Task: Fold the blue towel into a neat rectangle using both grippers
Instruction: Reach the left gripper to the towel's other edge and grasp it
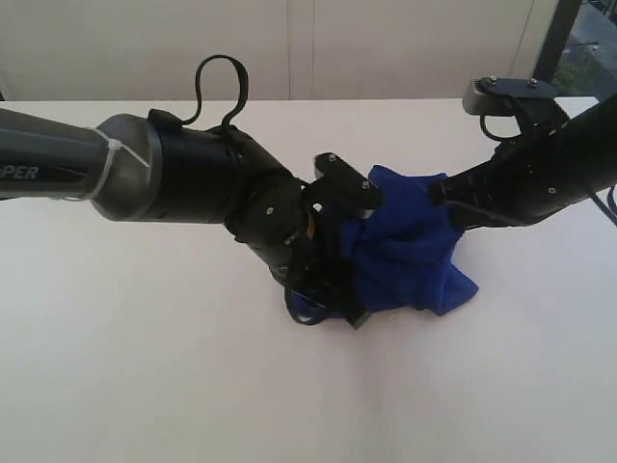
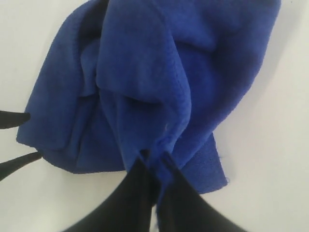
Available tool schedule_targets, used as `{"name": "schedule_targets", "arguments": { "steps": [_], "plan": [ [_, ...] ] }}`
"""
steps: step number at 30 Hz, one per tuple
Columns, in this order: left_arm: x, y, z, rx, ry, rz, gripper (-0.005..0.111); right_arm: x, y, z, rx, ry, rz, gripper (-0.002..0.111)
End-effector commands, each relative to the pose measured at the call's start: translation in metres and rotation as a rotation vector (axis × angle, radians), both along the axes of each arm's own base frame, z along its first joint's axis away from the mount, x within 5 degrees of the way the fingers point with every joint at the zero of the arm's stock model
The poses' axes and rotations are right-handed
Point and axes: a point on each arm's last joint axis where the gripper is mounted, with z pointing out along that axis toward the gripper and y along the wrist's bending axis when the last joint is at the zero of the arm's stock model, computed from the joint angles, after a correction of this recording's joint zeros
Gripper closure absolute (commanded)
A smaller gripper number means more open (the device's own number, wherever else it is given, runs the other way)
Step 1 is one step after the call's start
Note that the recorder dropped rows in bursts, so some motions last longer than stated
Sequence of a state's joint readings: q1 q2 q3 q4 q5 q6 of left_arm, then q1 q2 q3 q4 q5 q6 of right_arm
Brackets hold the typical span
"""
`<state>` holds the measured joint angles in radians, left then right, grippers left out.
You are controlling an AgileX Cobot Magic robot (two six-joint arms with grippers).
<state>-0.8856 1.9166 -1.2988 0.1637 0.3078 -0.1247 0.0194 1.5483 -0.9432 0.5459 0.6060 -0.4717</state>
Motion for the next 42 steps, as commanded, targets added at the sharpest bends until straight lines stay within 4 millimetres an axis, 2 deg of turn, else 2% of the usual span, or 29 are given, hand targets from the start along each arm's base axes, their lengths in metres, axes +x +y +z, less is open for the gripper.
{"name": "schedule_targets", "arguments": {
  "steps": [1, 11, 17, 22, 31, 37, 42],
  "plan": [
    [-0.004, 0.002, 0.000, 0.118, -0.056, -0.215, 0.061, 0.000, 0.000, 0.002, 0.011, -0.004, -0.008, 0.108],
    [-0.016, -0.001, -0.002, 0.296, -0.156, -0.618, 0.061, 0.001, 0.000, 0.002, 0.013, -0.006, -0.010, 0.108],
    [-0.013, -0.001, -0.007, 0.336, -0.178, -0.649, 0.061, 0.001, 0.001, 0.002, 0.018, -0.007, -0.014, 0.108],
    [-0.010, -0.001, -0.021, 0.386, -0.176, -0.676, 0.061, 0.001, 0.001, 0.002, 0.020, -0.007, -0.015, 0.108],
    [-0.004, -0.004, -0.018, 0.382, -0.252, -0.668, 0.061, 0.001, 0.001, 0.002, 0.022, -0.010, -0.019, 0.108],
    [0.001, -0.003, -0.016, 0.393, -0.303, -0.620, 0.078, 0.001, 0.001, 0.002, 0.022, -0.010, -0.019, 0.108],
    [0.003, -0.006, -0.014, 0.354, -0.327, -0.584, 0.078, 0.001, 0.001, 0.002, 0.022, -0.012, -0.019, 0.108]
  ]
}}
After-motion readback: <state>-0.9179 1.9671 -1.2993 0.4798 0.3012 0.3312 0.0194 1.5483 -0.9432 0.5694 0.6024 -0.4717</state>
